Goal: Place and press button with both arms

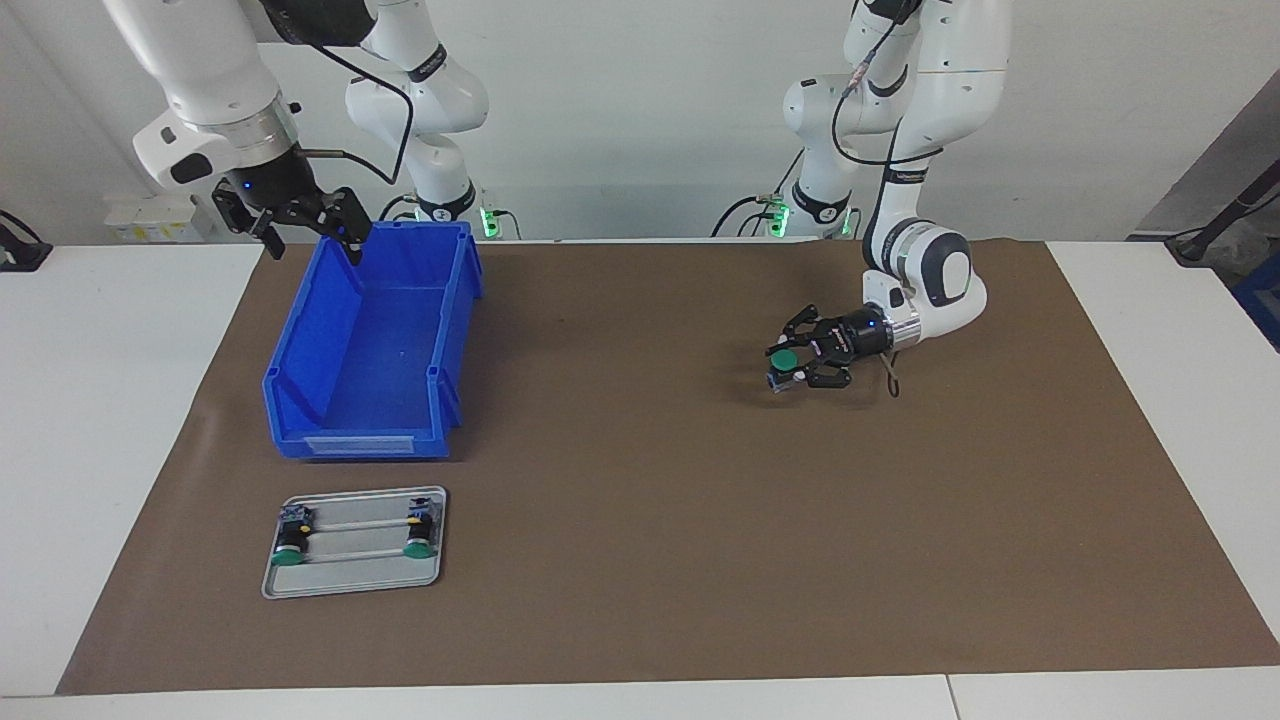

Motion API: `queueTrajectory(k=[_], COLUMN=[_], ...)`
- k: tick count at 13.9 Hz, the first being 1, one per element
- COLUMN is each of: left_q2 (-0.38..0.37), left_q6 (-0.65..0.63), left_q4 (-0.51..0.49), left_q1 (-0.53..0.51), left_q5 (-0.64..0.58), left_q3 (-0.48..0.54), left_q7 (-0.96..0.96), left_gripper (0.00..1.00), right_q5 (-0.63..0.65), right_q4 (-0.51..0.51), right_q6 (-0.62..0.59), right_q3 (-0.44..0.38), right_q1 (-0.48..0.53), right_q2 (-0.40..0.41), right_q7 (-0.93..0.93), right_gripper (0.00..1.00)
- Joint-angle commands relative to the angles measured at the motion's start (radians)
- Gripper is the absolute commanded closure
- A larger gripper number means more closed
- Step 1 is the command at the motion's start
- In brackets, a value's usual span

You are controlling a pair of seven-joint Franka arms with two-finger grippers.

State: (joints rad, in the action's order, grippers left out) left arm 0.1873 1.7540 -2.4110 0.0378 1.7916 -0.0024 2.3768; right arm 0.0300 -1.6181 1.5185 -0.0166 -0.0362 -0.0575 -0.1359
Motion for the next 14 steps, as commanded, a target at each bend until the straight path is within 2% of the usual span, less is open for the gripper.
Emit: queueTrajectory(k=[1, 3, 4, 8, 14], left_q2=[0.058, 0.144, 0.155, 0.164, 0.179], left_q6=[-0.005, -0.06, -0.067, -0.079, -0.067], left_q4=[0.044, 0.104, 0.118, 0.13, 0.089], left_q1=[0.089, 0.108, 0.108, 0.108, 0.111], left_q5=[0.084, 0.109, 0.114, 0.112, 0.1], left_q3=[0.007, 0.01, 0.012, 0.013, 0.015], left_q7=[0.065, 0.107, 0.108, 0.125, 0.205], left_gripper=[0.99, 0.99, 0.98, 0.93, 0.88], right_q5=[-0.015, -0.015, -0.015, -0.015, -0.015], right_q4=[-0.019, -0.017, -0.019, -0.019, -0.017], right_q6=[0.012, 0.014, 0.014, 0.014, 0.014], right_q3=[-0.011, -0.011, -0.011, -0.011, -0.011], right_q1=[-0.008, -0.007, -0.008, -0.008, -0.008], right_q2=[-0.018, -0.018, -0.018, -0.018, -0.018], right_q7=[0.001, 0.001, 0.001, 0.001, 0.001], right_gripper=[0.0, 0.0, 0.0, 0.0, 0.0])
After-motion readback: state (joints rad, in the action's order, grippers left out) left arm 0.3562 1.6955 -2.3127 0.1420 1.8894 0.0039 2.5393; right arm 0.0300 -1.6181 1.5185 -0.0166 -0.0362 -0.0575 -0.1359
